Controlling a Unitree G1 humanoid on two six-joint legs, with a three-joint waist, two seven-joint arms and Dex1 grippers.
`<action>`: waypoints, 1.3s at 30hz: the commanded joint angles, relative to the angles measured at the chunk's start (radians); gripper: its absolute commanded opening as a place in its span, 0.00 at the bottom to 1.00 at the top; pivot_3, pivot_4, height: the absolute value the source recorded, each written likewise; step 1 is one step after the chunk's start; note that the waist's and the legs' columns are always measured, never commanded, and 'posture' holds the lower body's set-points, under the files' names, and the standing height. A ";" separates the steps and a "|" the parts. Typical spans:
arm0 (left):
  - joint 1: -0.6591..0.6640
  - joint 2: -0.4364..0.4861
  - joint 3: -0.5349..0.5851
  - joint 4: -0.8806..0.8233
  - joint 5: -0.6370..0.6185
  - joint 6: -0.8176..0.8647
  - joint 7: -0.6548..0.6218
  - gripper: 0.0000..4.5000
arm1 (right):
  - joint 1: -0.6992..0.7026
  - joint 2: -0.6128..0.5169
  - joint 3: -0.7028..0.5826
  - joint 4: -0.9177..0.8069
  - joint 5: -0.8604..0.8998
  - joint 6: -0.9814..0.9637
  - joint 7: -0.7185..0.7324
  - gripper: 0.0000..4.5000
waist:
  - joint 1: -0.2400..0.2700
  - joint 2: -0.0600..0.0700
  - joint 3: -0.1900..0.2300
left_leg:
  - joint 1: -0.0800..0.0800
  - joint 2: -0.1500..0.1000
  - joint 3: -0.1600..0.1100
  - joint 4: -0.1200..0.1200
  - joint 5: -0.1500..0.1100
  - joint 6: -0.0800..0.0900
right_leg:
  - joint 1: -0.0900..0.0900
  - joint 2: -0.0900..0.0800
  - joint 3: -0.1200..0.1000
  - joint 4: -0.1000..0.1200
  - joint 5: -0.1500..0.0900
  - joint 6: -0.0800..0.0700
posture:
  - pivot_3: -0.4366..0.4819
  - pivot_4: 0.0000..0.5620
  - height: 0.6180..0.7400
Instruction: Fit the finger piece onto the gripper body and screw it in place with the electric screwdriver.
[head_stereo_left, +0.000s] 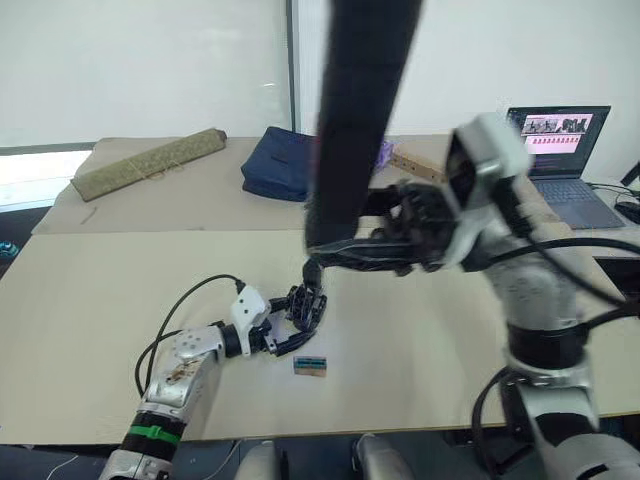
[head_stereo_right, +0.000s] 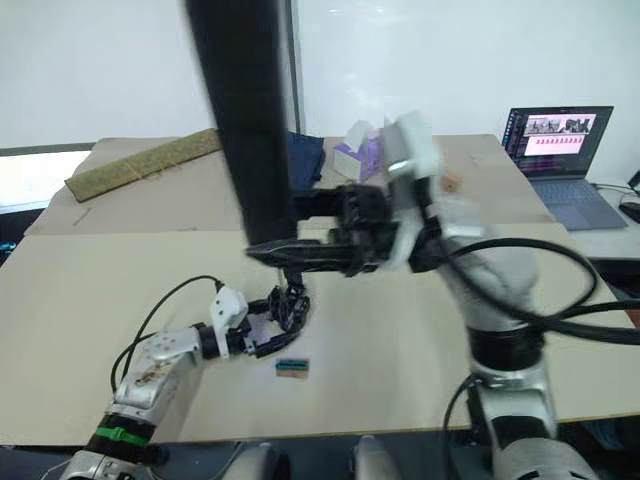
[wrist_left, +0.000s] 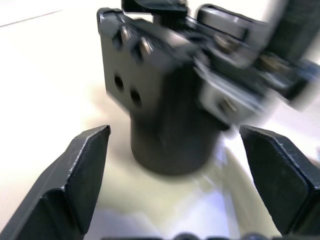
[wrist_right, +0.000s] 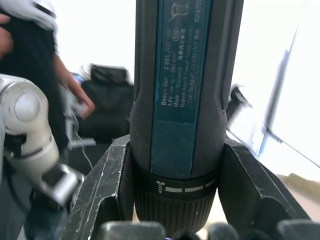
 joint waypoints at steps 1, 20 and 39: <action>0.073 0.073 0.100 -0.009 -0.098 -0.045 -0.130 0.99 | 0.043 -0.165 -0.096 0.046 0.002 0.089 0.013 0.42 | -0.003 0.000 0.001 | 0.000 0.000 0.000 -0.001 0.000 0.000 | 0.000 -0.001 0.000 0.000 -0.001 -0.002 | 0.48 0.27 1.00; 0.170 0.269 0.347 -0.204 -0.266 0.022 -0.247 0.99 | 0.155 -0.544 0.432 0.504 -0.639 0.209 0.054 0.42 | -0.010 0.008 0.021 | -0.007 0.003 0.012 -0.003 0.000 0.000 | -0.009 0.003 0.004 -0.009 0.002 0.002 | 0.48 0.27 1.00; 0.182 0.289 0.383 -0.152 -0.174 0.025 -0.135 1.00 | 0.190 -0.583 0.219 0.615 -0.732 -0.129 0.201 0.98 | 0.010 0.007 0.024 | -0.011 0.004 0.018 0.006 0.000 0.000 | -0.009 0.003 0.003 -0.008 0.006 0.004 | 0.48 0.27 1.00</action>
